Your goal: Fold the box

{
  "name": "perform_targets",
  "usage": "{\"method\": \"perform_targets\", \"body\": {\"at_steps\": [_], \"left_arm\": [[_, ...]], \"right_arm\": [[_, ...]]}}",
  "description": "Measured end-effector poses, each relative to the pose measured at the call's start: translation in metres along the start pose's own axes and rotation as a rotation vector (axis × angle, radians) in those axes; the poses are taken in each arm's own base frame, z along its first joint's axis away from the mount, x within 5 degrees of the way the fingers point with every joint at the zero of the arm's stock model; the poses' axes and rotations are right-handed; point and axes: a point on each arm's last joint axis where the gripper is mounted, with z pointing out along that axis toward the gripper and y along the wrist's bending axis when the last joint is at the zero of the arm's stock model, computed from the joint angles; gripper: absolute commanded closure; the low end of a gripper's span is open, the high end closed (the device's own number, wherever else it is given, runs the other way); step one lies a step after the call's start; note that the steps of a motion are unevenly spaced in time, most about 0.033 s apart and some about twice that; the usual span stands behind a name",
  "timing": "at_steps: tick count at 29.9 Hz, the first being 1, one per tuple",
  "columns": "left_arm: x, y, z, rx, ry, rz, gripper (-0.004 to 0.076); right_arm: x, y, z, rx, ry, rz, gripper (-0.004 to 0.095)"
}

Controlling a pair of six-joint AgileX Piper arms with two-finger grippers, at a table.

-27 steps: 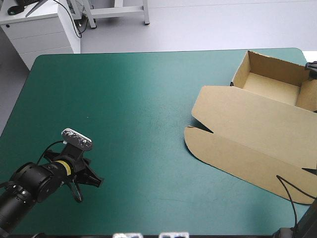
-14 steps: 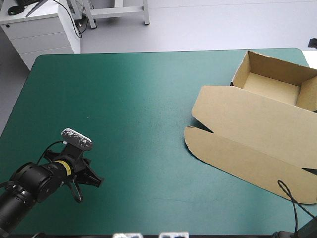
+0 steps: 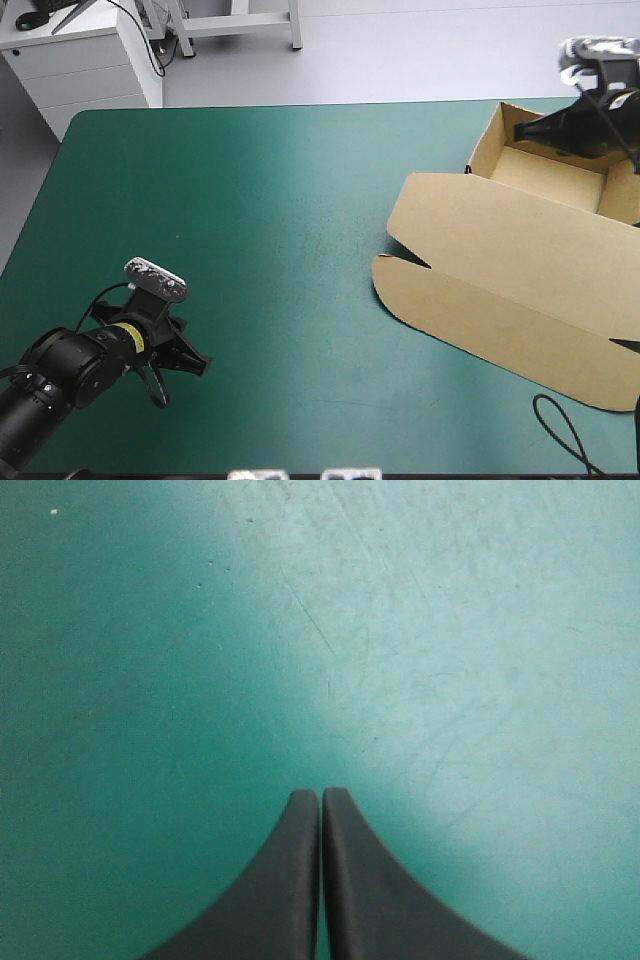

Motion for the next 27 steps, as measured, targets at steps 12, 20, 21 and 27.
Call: {"method": "perform_targets", "body": {"at_steps": [12,20,21,27], "left_arm": [[-0.001,-0.002,-0.003,0.025,-0.028,-0.026,0.0731],[0.007,0.0,-0.024,0.019,-0.094,-0.034,0.0731],[0.009,0.0,-0.027,0.018,-0.094,-0.035,0.0731],[0.025,0.0,-0.04,0.017,-0.11,-0.043,0.0731]], "right_arm": [[0.067,0.077,-0.01,-0.098,-0.008,-0.171,0.0916],[0.138,0.075,-0.018,-0.111,-0.028,-0.163,0.0916],[0.148,0.074,-0.018,-0.111,-0.021,-0.162,0.0916],[0.207,0.067,-0.017,-0.106,-0.034,-0.14,0.0916]]}}
